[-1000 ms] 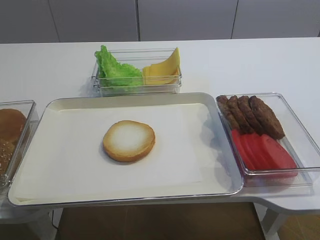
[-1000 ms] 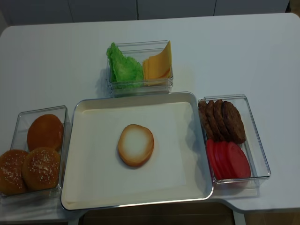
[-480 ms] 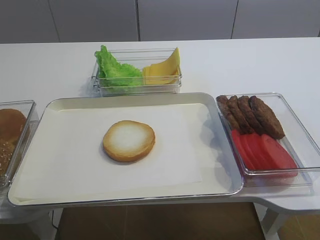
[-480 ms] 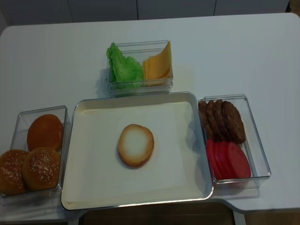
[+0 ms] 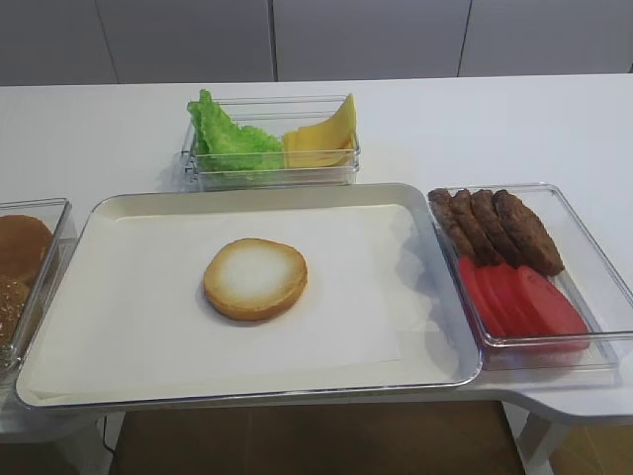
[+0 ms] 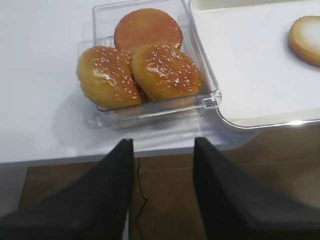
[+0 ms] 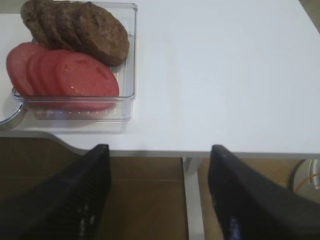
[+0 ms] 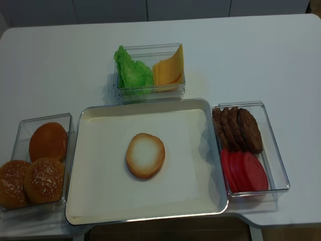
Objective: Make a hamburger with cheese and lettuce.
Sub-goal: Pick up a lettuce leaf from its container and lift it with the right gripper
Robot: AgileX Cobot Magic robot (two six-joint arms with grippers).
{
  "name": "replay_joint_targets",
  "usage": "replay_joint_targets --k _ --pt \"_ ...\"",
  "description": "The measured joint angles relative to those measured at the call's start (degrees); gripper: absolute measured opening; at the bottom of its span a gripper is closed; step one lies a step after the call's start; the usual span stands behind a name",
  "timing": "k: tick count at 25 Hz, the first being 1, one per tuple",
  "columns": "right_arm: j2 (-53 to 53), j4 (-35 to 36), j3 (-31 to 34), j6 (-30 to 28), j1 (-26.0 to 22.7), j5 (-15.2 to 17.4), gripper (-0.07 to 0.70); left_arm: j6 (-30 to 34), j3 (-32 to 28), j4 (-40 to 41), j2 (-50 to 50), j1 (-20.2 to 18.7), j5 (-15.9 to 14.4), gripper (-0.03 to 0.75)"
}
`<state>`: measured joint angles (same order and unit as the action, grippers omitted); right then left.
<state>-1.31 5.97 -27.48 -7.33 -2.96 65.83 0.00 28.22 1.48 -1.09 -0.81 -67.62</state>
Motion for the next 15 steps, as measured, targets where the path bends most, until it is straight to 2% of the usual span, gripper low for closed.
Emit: replay_joint_targets --k 5,10,15 --pt "0.00 2.67 0.00 0.64 0.00 -0.58 0.453 0.00 0.00 0.00 0.00 0.00 0.00 0.299" --pt "0.77 9.26 -3.16 4.05 0.00 -6.70 0.443 0.00 0.00 0.00 0.00 0.00 0.00 0.299" --pt "12.52 10.82 -10.58 5.64 0.00 -8.36 0.442 0.00 0.00 0.00 0.00 0.00 0.00 0.298"
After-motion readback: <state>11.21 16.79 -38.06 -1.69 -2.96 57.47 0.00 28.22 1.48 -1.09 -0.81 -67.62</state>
